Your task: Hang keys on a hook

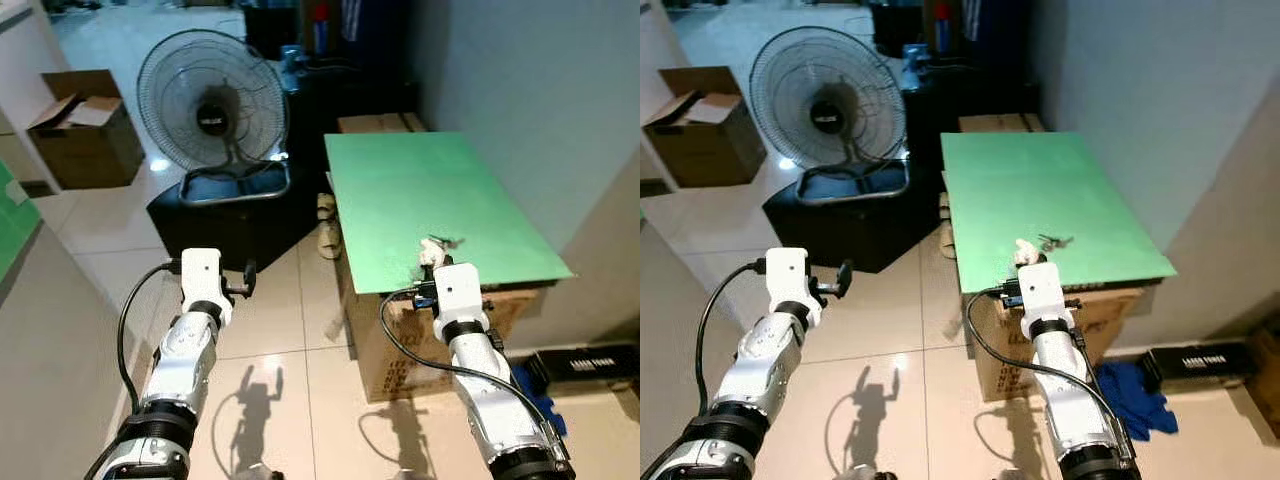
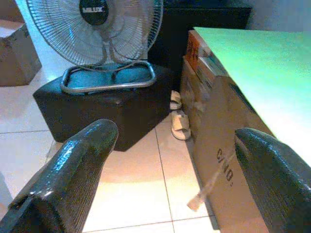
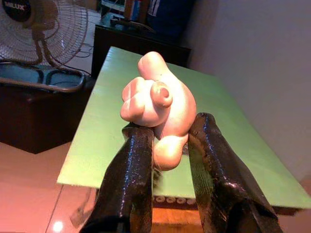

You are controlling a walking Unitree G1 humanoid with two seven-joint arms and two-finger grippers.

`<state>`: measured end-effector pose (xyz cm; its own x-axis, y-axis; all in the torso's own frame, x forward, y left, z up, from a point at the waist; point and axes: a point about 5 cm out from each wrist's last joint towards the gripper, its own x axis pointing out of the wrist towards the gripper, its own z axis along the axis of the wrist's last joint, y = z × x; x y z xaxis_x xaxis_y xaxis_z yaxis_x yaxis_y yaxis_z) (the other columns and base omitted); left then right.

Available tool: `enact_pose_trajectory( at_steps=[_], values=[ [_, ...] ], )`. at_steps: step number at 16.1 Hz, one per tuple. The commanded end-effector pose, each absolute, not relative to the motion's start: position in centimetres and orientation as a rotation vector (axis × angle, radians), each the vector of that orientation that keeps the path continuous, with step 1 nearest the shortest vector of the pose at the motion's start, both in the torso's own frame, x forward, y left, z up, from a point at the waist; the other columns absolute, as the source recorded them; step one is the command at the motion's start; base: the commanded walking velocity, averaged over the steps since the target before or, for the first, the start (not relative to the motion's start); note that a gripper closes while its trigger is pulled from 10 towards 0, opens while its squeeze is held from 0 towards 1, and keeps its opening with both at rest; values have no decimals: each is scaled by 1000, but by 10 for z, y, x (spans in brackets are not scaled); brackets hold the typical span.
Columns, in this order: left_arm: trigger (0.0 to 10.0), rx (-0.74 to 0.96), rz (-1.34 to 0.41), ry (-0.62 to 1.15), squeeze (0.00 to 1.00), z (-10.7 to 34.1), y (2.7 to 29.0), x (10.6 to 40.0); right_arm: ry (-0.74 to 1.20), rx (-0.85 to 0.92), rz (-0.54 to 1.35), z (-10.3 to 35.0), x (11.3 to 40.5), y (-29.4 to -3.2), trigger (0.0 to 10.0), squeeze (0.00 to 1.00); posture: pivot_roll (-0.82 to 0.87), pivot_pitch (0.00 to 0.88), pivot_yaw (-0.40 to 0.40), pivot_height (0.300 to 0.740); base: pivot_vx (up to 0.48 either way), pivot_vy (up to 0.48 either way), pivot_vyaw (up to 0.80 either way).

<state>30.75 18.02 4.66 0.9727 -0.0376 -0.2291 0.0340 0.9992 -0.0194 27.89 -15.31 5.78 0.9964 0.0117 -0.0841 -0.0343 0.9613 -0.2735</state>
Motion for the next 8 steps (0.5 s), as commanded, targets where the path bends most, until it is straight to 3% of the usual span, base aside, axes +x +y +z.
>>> enact_pose_trajectory(
  at_steps=[1,6,7,8],
  values=[
    [10000,2,-46,225,0,48,177,309,64,-278,9,62,281,-154,0,0,-214,0,56,723,0,0,0],
    [10000,28,-65,235,0,46,171,309,92,-279,-3,60,284,-159,0,8,-211,0,63,723,0,0,800],
    [10000,33,-68,235,0,45,169,308,103,-273,-1,58,284,-158,0,51,-209,0,62,723,0,0,800],
    [10000,30,-71,239,0,44,166,307,112,-268,2,57,284,-158,0,196,-206,0,61,723,0,0,800]
  ],
)
